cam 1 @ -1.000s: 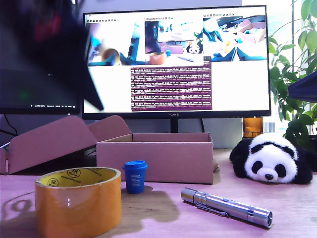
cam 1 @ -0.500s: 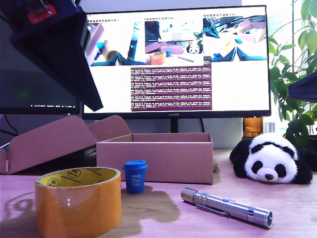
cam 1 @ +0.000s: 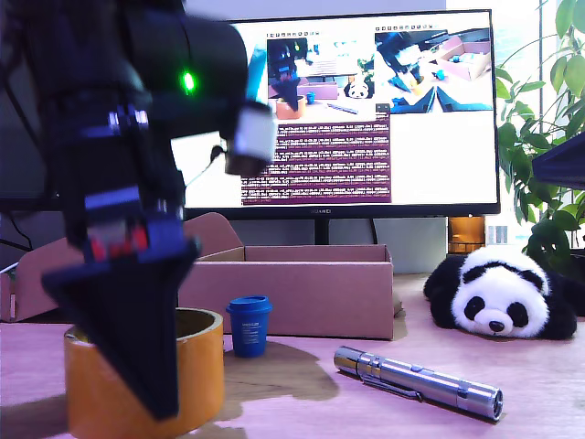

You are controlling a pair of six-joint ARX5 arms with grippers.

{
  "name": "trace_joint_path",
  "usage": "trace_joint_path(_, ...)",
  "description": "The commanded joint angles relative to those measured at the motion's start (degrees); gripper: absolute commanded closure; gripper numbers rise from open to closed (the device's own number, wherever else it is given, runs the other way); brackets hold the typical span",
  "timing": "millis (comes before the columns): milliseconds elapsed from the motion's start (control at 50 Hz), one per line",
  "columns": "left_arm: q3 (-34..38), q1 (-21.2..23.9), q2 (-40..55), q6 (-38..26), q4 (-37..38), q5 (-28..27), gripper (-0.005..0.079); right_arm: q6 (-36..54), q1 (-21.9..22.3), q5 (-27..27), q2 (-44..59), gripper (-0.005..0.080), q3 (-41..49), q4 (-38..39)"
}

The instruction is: Pick up the tape roll and place it inside the cardboard box

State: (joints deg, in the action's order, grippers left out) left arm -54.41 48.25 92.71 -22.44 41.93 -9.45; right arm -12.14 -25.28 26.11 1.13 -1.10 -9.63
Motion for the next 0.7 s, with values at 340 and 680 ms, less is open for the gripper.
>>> trace_joint_path(340,1.2,0.3,0.2,-1.4,1.7,-0.6,0.0766,0.2,-0.2,-1.2,0.2,0.0762,0.7,0.3)
trace_joint_path(680,1.1,0.6,-1.1,-2.0,6.1,-0.5,0.0766,0.2,-0.2,-1.2,0.2,0.0762,0.7,0.3)
